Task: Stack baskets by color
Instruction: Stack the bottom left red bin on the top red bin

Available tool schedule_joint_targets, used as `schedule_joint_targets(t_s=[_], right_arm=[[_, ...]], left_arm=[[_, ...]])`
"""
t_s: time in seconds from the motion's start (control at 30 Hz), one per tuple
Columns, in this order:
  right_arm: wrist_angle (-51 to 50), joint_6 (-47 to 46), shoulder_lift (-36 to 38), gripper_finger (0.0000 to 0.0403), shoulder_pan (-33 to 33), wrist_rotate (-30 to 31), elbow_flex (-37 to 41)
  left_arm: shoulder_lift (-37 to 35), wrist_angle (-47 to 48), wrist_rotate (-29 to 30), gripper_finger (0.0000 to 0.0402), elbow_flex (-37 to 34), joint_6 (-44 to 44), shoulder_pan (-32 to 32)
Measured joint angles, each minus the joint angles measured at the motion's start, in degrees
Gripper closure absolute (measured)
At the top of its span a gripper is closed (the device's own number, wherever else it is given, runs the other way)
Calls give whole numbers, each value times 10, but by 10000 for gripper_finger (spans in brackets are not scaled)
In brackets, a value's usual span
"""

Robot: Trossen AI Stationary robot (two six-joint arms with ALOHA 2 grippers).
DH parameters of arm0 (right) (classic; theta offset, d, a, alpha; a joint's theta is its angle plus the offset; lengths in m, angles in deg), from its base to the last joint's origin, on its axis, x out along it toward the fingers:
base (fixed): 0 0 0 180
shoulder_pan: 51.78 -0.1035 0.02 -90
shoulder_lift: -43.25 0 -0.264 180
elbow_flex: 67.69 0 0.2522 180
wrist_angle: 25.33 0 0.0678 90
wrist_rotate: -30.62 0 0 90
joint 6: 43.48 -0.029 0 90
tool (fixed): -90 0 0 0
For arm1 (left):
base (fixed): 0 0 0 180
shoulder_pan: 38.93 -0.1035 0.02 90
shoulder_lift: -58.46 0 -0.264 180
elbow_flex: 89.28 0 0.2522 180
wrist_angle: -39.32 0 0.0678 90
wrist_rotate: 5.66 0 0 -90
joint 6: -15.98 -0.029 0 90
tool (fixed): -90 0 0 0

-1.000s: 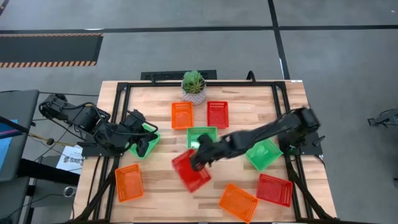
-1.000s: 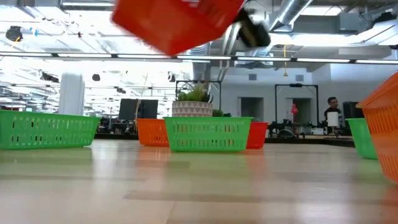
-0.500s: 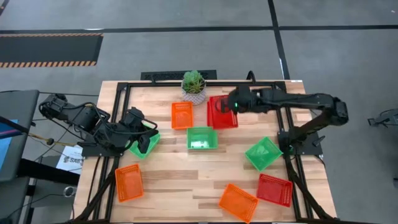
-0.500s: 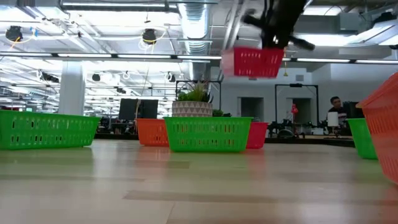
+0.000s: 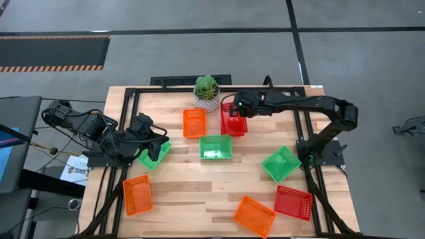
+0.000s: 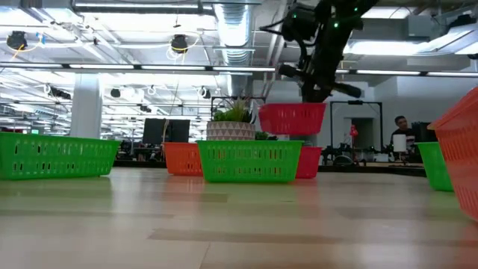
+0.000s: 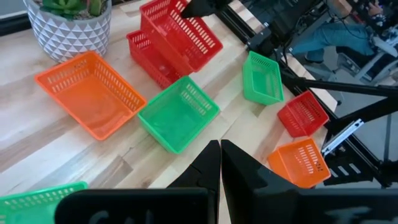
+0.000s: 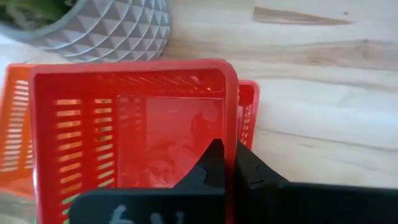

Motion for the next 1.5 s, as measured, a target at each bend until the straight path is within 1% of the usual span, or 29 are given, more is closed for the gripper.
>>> schedule_joint_targets(t_s=[0.13, 0.27, 0.5, 0.7, 0.8, 0.93, 1.0, 1.07, 1.2, 1.5], right_arm=[[6, 11, -10, 391, 17, -6, 0], [20, 18, -11, 394, 30, -31, 0], [19, 18, -11, 385, 34, -33, -1], [35, 18, -11, 392, 43, -33, -1], [44, 18, -11, 388, 43, -33, 8], [71, -11, -10, 381, 33, -34, 54], [100, -14, -7, 381, 30, -36, 65], [118, -6, -6, 385, 30, -36, 67], [122, 1, -10, 388, 31, -39, 68], [120, 3, -11, 369, 32, -33, 68]], left_arm=[[0, 0, 0, 401, 0, 2, 0], [0, 0, 2, 401, 0, 4, 0], [0, 0, 5, 401, 0, 4, 0], [0, 0, 11, 401, 0, 4, 0], [0, 0, 12, 401, 0, 4, 0], [0, 0, 12, 401, 0, 4, 0], [0, 0, 12, 401, 0, 4, 0], [0, 1, 12, 401, 0, 4, 0], [0, 2, 12, 401, 0, 5, 0], [0, 2, 12, 401, 0, 14, 0]])
